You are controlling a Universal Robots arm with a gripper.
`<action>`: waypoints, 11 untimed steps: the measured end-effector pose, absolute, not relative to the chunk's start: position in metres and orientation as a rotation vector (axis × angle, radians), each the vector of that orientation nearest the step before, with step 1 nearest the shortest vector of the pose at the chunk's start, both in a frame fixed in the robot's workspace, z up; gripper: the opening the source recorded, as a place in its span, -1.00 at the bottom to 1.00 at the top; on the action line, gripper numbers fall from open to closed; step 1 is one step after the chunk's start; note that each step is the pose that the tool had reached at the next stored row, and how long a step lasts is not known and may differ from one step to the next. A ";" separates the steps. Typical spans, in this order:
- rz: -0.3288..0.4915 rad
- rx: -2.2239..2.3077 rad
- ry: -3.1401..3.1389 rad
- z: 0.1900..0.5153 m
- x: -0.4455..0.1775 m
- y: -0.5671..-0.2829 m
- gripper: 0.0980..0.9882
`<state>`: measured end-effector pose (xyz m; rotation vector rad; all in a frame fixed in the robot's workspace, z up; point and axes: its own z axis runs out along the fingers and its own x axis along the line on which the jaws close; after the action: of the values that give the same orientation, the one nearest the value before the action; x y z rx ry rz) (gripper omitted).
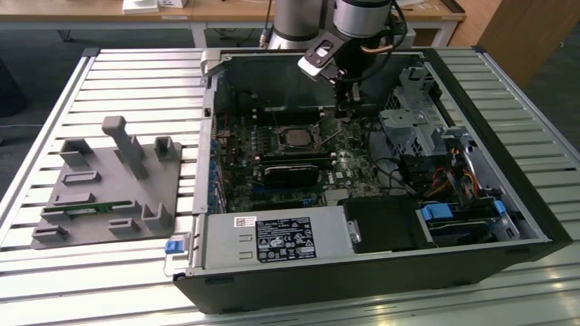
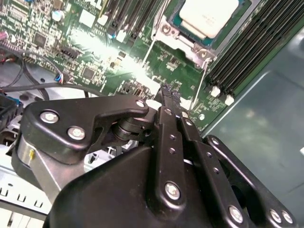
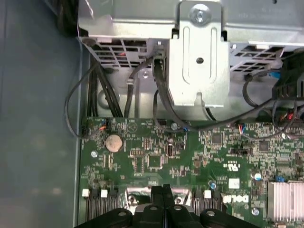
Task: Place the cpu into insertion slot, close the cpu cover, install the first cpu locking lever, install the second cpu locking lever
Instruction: 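Close the cpu cover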
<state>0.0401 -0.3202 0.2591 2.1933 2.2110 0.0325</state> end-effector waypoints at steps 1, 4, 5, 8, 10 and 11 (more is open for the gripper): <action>0.033 2.193 2.211 0.259 0.041 -0.320 -0.95; 0.032 2.193 2.211 0.258 0.045 -0.319 -0.95; 0.032 2.193 2.211 0.258 0.046 -0.319 -0.95; 0.028 2.191 2.210 0.258 0.048 -0.317 -0.95; 0.026 2.190 2.209 0.257 0.049 -0.316 -0.95; 0.026 2.190 2.209 0.257 0.050 -0.315 -0.95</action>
<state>0.0498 -0.3154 0.2572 2.1900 2.2086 0.0257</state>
